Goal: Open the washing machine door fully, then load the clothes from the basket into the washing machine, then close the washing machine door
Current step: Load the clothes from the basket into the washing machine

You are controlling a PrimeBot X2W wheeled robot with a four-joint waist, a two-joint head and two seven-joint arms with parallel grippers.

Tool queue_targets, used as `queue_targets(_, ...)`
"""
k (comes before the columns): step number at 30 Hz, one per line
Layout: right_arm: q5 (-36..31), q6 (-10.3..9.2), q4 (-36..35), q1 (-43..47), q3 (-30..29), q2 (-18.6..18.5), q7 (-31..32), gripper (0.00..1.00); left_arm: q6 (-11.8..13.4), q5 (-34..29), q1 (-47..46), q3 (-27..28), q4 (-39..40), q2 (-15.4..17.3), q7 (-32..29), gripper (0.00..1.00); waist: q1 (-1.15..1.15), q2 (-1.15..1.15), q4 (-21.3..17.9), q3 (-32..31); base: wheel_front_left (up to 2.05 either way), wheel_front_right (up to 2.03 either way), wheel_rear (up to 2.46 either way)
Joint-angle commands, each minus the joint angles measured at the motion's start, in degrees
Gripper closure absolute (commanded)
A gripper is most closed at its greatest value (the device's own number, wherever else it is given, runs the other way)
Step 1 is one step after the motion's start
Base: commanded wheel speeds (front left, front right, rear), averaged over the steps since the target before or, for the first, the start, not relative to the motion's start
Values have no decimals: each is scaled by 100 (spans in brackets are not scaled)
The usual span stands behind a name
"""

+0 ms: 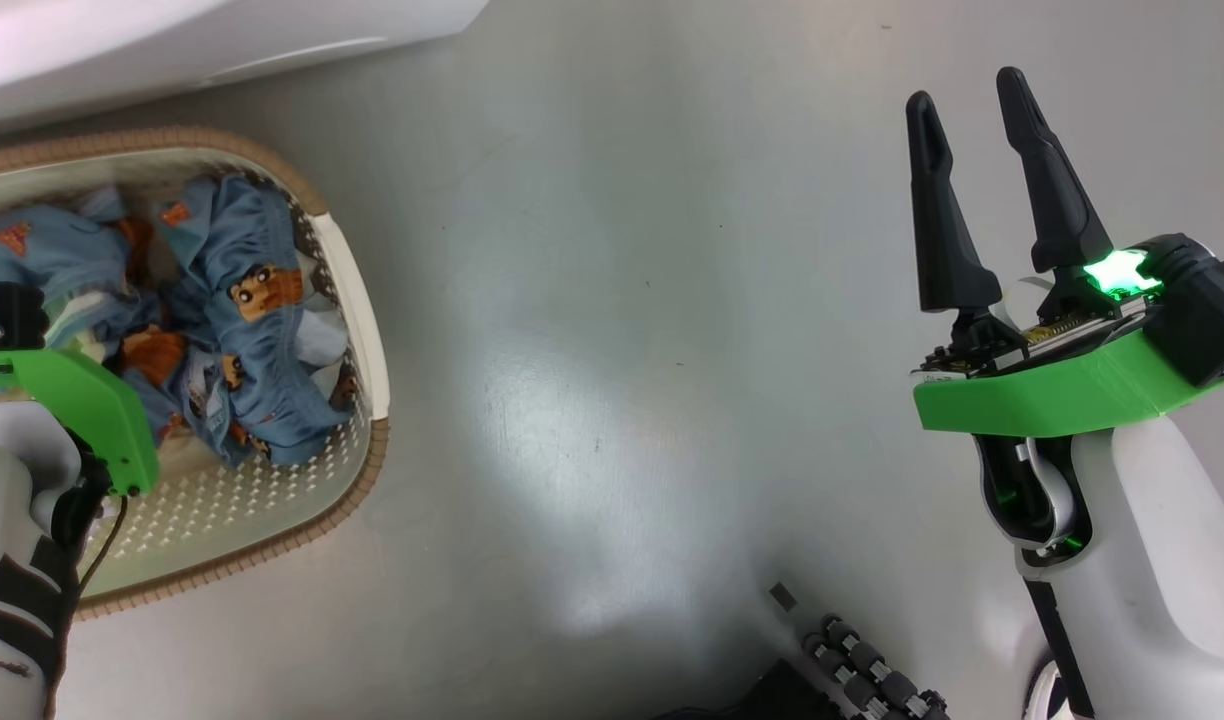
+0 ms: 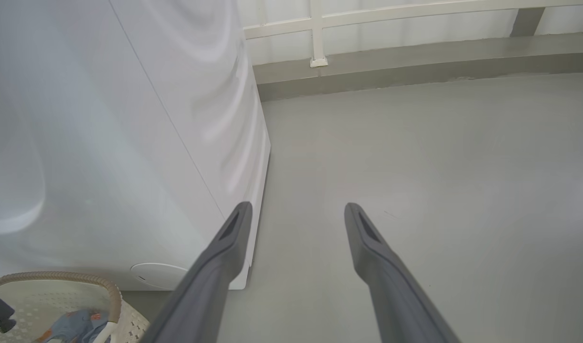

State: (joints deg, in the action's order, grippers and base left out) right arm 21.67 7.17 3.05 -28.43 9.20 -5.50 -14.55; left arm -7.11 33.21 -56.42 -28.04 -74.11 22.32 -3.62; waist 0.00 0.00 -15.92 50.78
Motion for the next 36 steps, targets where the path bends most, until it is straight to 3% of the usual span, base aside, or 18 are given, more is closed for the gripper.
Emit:
queue_targets(1, -7, 32, -145, 121, 93, 3, -45, 0, -20, 51, 58, 72, 17, 204, -6, 100, 0, 0, 5, -16, 0, 0, 0)
queue_targets(12, -14, 32, -84, 154, 21, -19, -45, 0, -33, 383, 287, 220, 16, 78, 555, 100, 0, 0, 146, -485, 0, 0, 0)
queue_targets(23, 101, 32, 93, 431, -102, -175, -45, 0, -36, 789, 945, 278, 115, -322, 1501, 100, 0, 0, 475, -1446, 0, 0, 0)
queue_targets(36, 158, 32, 362, 995, -216, -405, -45, 0, -37, 906, 1742, 440, 904, -277, 1859, 100, 0, 0, 887, -2574, 0, 0, 0)
